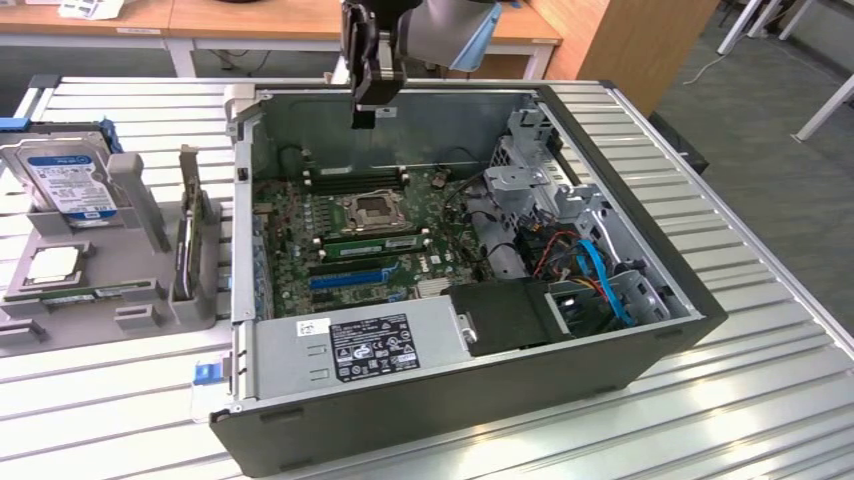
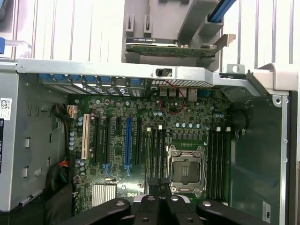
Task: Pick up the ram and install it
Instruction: 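Press down the ram until it locks into place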
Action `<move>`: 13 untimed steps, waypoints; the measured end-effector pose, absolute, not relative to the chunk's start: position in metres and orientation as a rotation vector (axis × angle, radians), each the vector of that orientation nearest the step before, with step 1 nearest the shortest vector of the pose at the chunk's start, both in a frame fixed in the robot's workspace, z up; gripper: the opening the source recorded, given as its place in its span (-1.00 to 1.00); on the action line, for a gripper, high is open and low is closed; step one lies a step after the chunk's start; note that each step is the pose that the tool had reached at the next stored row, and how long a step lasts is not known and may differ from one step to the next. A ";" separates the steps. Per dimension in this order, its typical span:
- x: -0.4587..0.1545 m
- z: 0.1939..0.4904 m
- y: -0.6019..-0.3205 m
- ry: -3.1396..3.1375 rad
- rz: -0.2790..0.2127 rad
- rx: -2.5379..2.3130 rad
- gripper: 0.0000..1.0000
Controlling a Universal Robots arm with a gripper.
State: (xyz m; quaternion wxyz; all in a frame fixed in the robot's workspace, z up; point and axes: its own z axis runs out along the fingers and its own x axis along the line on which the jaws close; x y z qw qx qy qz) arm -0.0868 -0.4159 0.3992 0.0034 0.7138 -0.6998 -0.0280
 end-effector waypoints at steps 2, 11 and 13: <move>-0.087 0.396 -0.416 -2.194 -0.088 2.237 -0.80; -0.087 0.381 -0.416 -2.194 -0.088 2.237 -0.80; -0.087 0.377 -0.416 -2.193 -0.088 2.238 -0.80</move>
